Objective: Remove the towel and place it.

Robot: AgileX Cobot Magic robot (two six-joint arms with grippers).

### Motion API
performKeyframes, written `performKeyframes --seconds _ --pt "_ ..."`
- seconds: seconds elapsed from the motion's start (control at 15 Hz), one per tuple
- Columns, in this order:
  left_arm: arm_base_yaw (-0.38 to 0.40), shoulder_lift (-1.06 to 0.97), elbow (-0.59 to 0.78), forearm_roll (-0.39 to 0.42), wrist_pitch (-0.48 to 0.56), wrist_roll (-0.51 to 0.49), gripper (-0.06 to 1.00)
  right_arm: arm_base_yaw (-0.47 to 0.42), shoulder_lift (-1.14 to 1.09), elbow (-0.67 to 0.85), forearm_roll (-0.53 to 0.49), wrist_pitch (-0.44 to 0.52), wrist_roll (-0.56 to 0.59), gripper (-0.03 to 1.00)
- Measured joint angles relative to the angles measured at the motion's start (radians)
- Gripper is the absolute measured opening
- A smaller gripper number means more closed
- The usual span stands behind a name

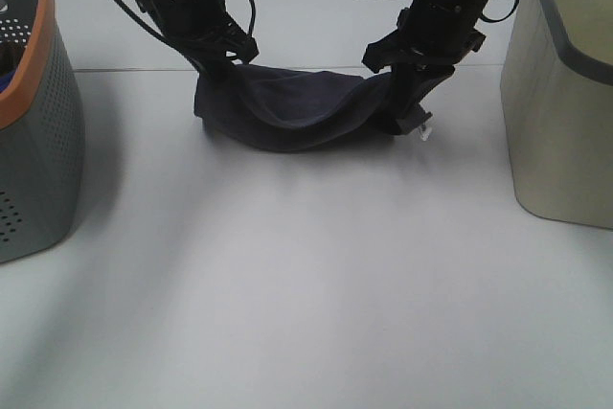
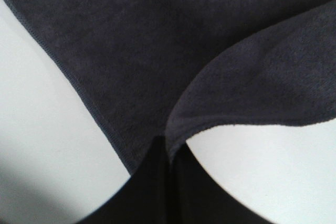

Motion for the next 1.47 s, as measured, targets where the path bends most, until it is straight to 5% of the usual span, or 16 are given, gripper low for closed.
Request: performKeyframes --seconds 0.2,0.73,1.07,1.2,1.33,1.4,1.47 --pt "0.0 -0.013 0.125 -0.083 0.0 0.0 0.0 0.0 0.0 0.0 -0.015 0.015 -0.001 0.02" --pt "0.0 -0.169 0.521 -0.066 0.003 0.02 0.0 0.0 -0.035 0.276 -0.03 0.021 -0.046 0.02" --pt "0.0 -0.18 0.612 -0.071 0.003 0.037 0.0 0.0 -0.036 0.361 0.029 0.021 -0.019 0.03" --pt "0.0 -0.193 0.627 -0.071 0.002 0.037 0.0 0.0 -0.041 0.364 0.07 0.02 -0.002 0.13" --pt "0.0 -0.216 0.653 -0.068 0.003 0.037 0.08 0.0 -0.062 0.365 0.092 0.021 0.011 0.35" --pt "0.0 -0.221 0.655 -0.069 0.003 0.033 0.25 0.006 -0.084 0.365 0.091 0.021 0.062 0.52" --pt "0.0 -0.222 0.657 -0.07 0.003 0.021 0.41 0.014 -0.099 0.365 0.073 0.021 0.088 0.59"
